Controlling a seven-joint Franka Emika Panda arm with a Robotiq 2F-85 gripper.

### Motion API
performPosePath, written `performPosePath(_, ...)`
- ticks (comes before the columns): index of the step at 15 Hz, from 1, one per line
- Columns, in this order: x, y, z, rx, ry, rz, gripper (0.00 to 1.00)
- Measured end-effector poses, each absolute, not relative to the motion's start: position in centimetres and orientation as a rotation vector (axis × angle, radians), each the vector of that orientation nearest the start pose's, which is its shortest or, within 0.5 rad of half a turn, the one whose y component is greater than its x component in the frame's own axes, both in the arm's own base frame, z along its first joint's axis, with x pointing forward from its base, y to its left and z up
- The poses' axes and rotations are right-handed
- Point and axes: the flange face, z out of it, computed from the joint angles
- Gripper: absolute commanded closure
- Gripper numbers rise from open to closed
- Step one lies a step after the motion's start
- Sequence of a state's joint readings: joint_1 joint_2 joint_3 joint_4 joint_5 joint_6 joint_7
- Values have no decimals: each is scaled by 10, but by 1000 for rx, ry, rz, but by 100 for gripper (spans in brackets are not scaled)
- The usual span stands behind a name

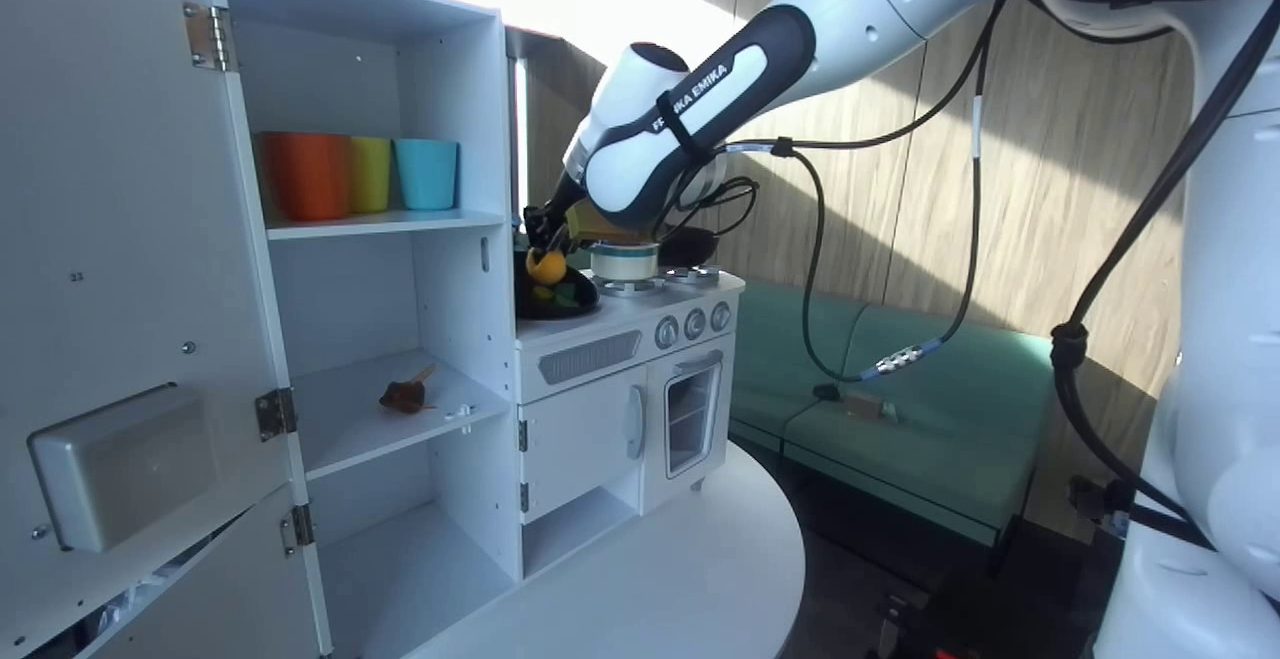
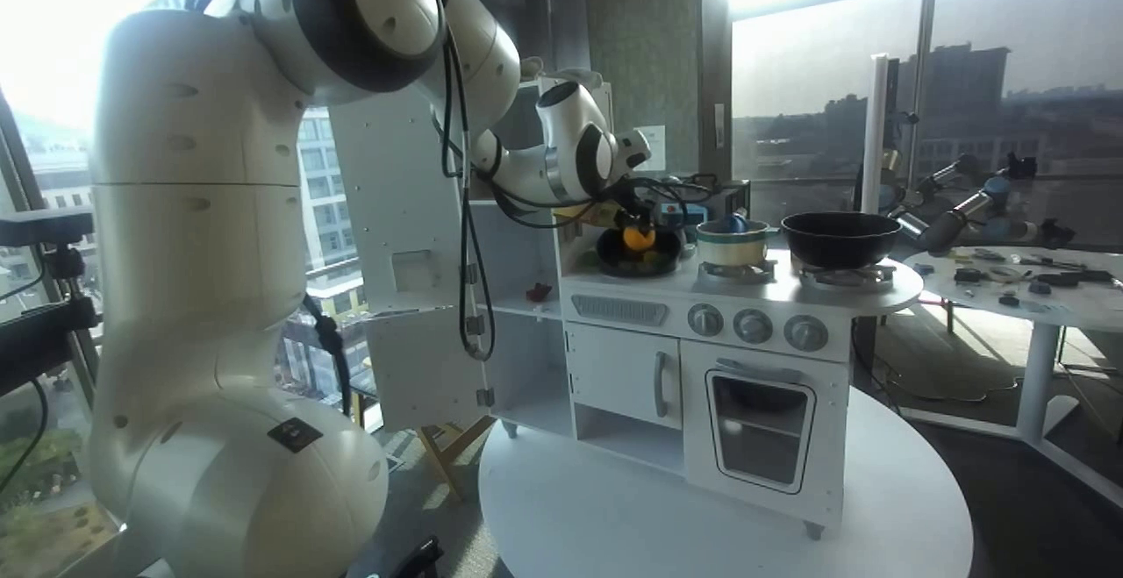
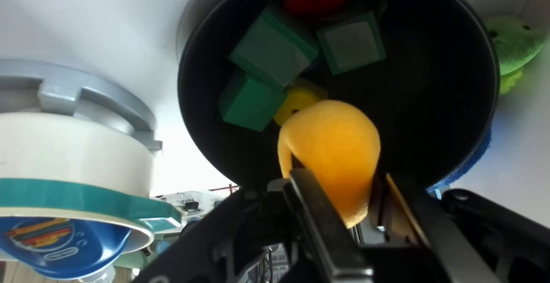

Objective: Firstly, shift the bottle to the plastic pot, then the yellow and brown toys to the bowl

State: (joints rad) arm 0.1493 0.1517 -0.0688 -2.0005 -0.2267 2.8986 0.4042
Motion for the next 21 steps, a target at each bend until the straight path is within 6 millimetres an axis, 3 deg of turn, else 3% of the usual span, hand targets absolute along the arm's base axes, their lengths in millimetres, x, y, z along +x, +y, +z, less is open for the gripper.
performPosePath(4, 632, 67, 472, -2870, 179, -1144, 3)
performPosePath(5, 632, 67, 474, -2868, 179, -1147, 0)
performPosePath(14, 625, 61, 488, -2900, 234, -1183, 0)
performPosePath(18, 603, 60, 511, -2980, 343, -1277, 0)
performPosePath(21, 578, 75, 520, -3045, 438, -1274, 0)
